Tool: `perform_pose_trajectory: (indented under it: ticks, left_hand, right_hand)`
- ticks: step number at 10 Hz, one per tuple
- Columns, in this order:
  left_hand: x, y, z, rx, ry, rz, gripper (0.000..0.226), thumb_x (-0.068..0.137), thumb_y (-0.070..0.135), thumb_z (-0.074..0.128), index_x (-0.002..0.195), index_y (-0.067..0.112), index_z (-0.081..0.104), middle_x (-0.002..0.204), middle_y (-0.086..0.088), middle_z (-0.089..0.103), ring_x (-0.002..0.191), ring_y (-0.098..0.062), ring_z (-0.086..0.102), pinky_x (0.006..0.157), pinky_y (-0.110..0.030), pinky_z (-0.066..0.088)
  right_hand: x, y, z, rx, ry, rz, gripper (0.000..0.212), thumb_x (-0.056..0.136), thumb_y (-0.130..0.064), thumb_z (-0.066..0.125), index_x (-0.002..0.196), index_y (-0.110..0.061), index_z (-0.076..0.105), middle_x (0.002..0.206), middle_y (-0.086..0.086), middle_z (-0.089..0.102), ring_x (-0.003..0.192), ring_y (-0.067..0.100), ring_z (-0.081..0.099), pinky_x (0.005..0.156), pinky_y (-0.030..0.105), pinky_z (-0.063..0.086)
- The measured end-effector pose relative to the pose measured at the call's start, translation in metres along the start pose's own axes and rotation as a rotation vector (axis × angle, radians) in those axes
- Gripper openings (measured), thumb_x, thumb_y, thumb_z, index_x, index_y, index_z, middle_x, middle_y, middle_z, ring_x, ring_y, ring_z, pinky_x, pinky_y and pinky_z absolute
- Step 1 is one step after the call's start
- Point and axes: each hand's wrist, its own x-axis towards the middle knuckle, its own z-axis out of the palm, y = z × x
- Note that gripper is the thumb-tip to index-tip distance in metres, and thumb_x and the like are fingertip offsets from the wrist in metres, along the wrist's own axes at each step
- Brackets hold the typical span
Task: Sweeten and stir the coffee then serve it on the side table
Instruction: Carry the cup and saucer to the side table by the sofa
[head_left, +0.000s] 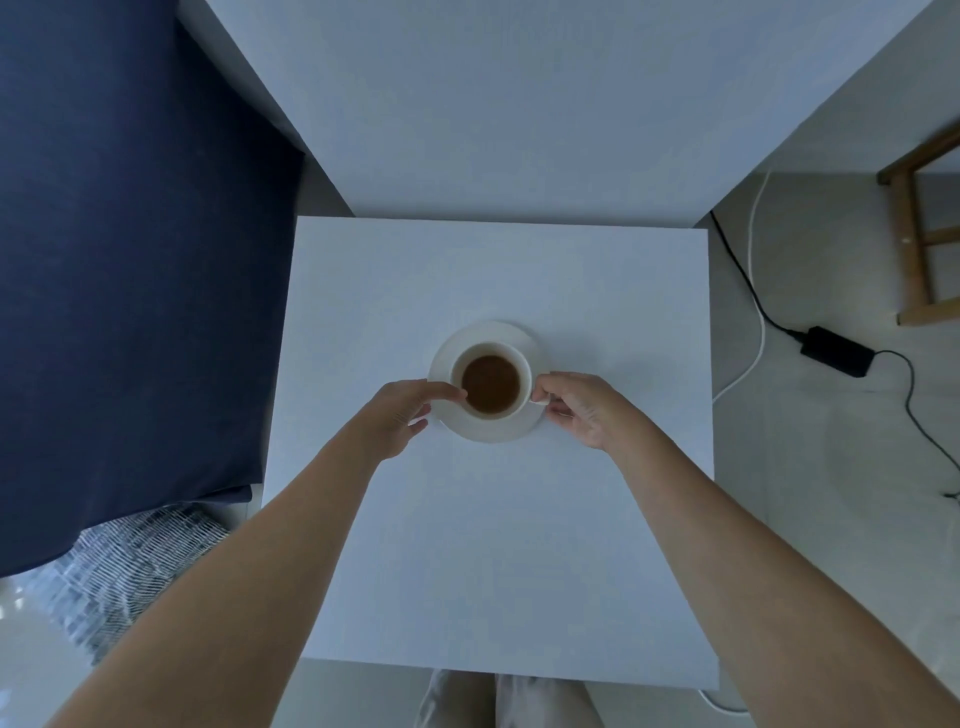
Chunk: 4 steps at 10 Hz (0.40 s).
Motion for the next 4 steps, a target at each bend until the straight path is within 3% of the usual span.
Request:
perform_pose_trajectory:
  ticks: [1,2,3,4]
  left_hand:
    - [-0.002,0.003,0.002,0.012,-0.009,-0.01,0.088,0.035,0.022,0.088,0.117,0.01,0.058,0.132,-0.006,0.055,0.126,-0.025,0.046,0.104,-0.034,0.037]
    - [-0.004,0.001,0.003,0.03,0.013,-0.017,0.058,0.062,0.017,0.087,0.111,0.011,0.056,0.124,-0.003,0.054,0.129,-0.025,0.041,0.111,-0.038,0.034]
    - [-0.011,-0.005,-0.001,0.059,0.028,0.013,0.06,0.075,0.027,0.08,0.124,0.008,0.05,0.123,-0.001,0.053,0.134,-0.025,0.037,0.114,-0.041,0.031]
    - [-0.028,-0.021,-0.007,0.11,0.059,0.063,0.094,0.074,0.038,0.079,0.148,0.008,0.029,0.15,-0.011,0.038,0.138,-0.028,0.036,0.115,-0.044,0.031]
  right_hand:
    - [0.001,0.001,0.001,0.018,0.021,0.0,0.022,0.076,0.005,0.058,0.064,-0.012,0.051,0.067,0.002,0.039,0.062,0.012,0.036,0.083,0.02,0.042]
    - [-0.002,0.006,-0.001,-0.022,0.024,-0.008,0.016,0.075,-0.003,0.065,0.071,-0.014,0.055,0.085,0.006,0.053,0.082,0.014,0.051,0.1,0.023,0.037]
    - [-0.011,0.014,-0.008,-0.043,0.037,-0.067,0.058,0.07,-0.016,0.076,0.123,-0.011,0.053,0.141,0.01,0.047,0.134,0.023,0.04,0.115,0.035,0.027]
    - [-0.033,0.027,-0.019,-0.026,0.075,-0.133,0.086,0.073,-0.02,0.077,0.146,-0.01,0.033,0.15,0.011,0.039,0.139,0.024,0.035,0.116,0.04,0.028]
